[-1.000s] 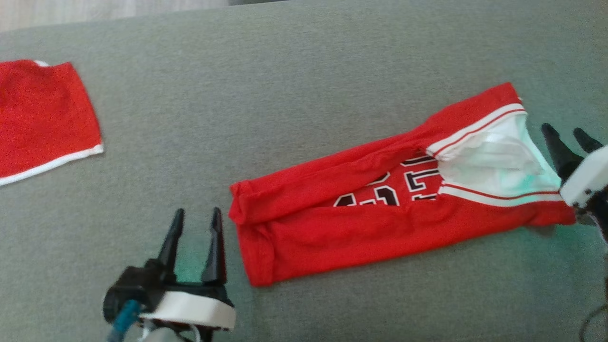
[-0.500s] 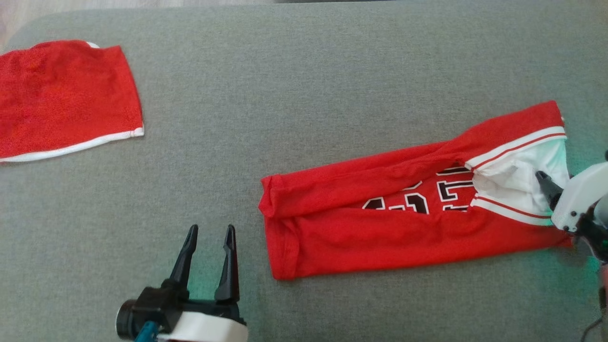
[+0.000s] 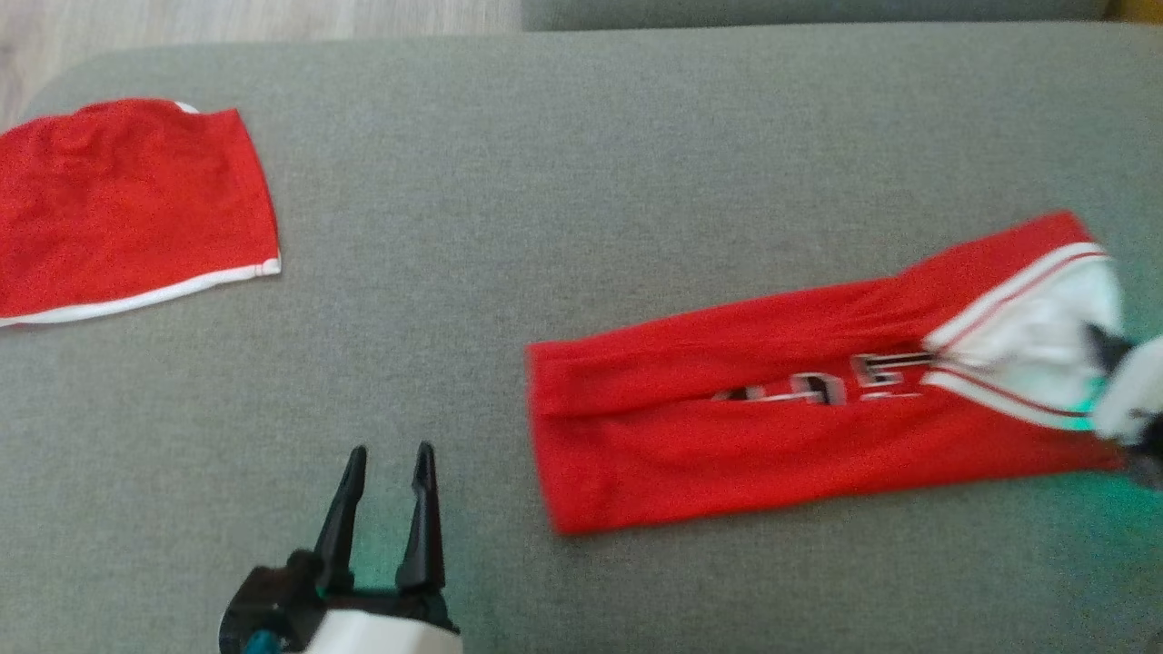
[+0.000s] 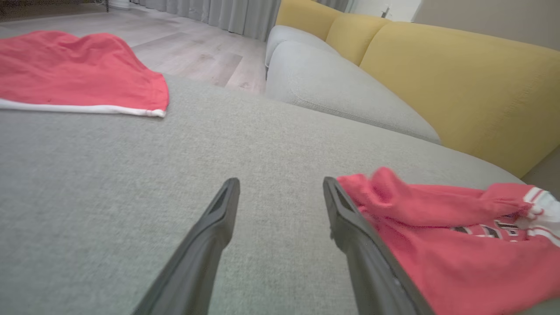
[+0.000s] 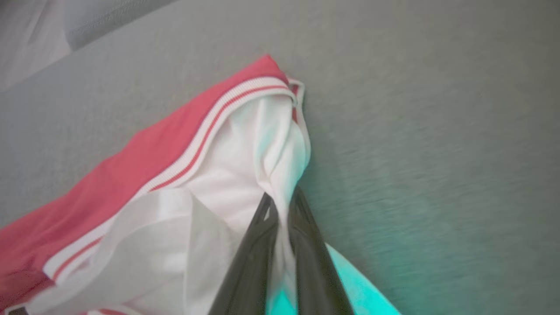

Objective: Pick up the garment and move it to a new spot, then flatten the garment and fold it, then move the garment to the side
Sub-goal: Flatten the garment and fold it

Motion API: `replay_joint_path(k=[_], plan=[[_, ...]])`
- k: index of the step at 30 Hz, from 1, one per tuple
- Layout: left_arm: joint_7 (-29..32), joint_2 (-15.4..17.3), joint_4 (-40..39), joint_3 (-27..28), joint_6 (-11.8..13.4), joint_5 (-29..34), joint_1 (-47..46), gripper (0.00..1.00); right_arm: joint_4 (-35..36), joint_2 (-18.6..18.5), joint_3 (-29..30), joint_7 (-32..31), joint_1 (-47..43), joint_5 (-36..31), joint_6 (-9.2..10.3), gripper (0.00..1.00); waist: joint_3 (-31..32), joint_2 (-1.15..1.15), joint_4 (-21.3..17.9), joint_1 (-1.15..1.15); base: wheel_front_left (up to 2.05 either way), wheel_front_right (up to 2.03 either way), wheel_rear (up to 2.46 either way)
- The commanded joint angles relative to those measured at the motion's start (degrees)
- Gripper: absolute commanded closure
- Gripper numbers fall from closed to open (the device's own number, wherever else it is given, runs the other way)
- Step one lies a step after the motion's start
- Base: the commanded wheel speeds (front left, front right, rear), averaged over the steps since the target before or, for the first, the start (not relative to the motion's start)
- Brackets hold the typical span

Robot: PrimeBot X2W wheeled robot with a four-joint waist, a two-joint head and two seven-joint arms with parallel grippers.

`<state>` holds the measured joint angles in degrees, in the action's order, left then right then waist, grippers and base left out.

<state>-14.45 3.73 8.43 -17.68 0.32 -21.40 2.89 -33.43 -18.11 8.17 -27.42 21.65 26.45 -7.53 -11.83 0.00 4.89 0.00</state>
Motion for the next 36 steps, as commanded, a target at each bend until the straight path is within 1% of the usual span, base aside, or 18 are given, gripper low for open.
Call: replay_joint_path(k=[1, 5, 9, 11, 14, 16, 20, 23, 26, 28, 32, 36], plan=[[-0.54, -0.49, -1.01, 2.69, -0.60, -0.59, 0.52, 0.00, 1.34, -4.46, 0.77, 1.30, 0.29, 0.53, 0.04, 1.00, 0.86, 0.00, 0.05, 0.00, 0.00, 0.00, 0.00], [-0.54, -0.76, 0.32, 3.41, -1.54, 0.43, 1.66, 0.00, 0.94, -9.93, 3.19, 2.03, -0.57, 1.24, 0.04, 1.00, 2.81, 0.00, 0.41, 0.00, 0.00, 0.00, 0.00], [-0.54, -0.82, 0.93, 3.42, -1.80, 0.81, 2.70, 0.00, 3.51, -14.49, 4.98, 0.48, -1.87, 2.66, 0.04, 1.00, 4.64, 0.00, 0.74, 0.00, 0.00, 0.00, 0.00], [-0.54, -0.83, 0.96, 3.33, -1.66, 0.65, 3.06, 0.00, 6.36, -16.18, 4.11, -1.12, -2.58, 4.28, 0.04, 1.00, 5.03, 0.00, 0.73, 0.00, 0.00, 0.00, 0.00], [-0.54, -0.84, 0.89, 3.12, -1.35, 0.42, 3.12, 0.00, 12.45, -17.44, 0.56, -4.43, -3.54, 7.12, 0.04, 1.00, 5.20, 0.00, 0.68, 0.00, 0.00, 0.00, 0.00], [-0.54, -0.84, 0.83, 2.98, -1.23, 0.32, 3.03, 0.00, 17.32, -16.62, -2.91, -6.96, -3.81, 8.87, 0.04, 1.00, 5.24, 0.00, 0.61, 0.00, 0.00, 0.00, 0.00], [-0.54, -0.84, 0.89, 2.69, -1.22, 0.30, 2.54, 0.00, 26.37, -12.98, -11.16, -11.62, -4.75, 11.96, 0.04, 1.00, 4.70, 0.00, 0.73, 0.00, 0.00, 0.00, 0.00], [-0.54, -0.84, 1.28, 2.37, -1.27, 0.30, 1.91, 0.00, 30.28, -10.52, -17.87, -13.66, -5.93, 12.89, 0.04, 1.00, 4.34, 0.00, 1.22, 0.00, 0.00, 0.00, 0.00], [-0.54, -0.85, 1.73, 2.10, -1.26, 0.37, 1.40, 0.00, 30.91, -7.89, -22.64, -13.96, -6.45, 12.68, 0.04, 1.00, 4.28, 0.00, 1.95, 0.00, 0.00, 0.00, 0.00], [-0.54, -0.85, 1.95, 2.05, -1.20, 0.40, 1.32, 0.00, 30.19, -5.89, -24.65, -13.27, -6.50, 12.02, 0.04, 1.00, 4.42, 0.00, 2.42, 0.00, 0.00, 0.00, 0.00], [-0.54, -0.85, 2.45, 1.92, -1.20, 0.57, 1.79, 0.00, 27.48, -1.45, -26.13, -10.77, -6.44, 10.75, 0.04, 1.00, 5.15, 0.00, 3.00, 0.00, 0.00, 0.00, 0.00], [-0.54, -0.85, 2.63, 1.66, -1.06, 0.85, 2.14, 0.00, 25.76, 0.90, -26.88, -9.21, -6.65, 9.69, 0.04, 1.00, 5.61, 0.00, 3.36, 0.00, 0.00, 0.00, 0.00]])
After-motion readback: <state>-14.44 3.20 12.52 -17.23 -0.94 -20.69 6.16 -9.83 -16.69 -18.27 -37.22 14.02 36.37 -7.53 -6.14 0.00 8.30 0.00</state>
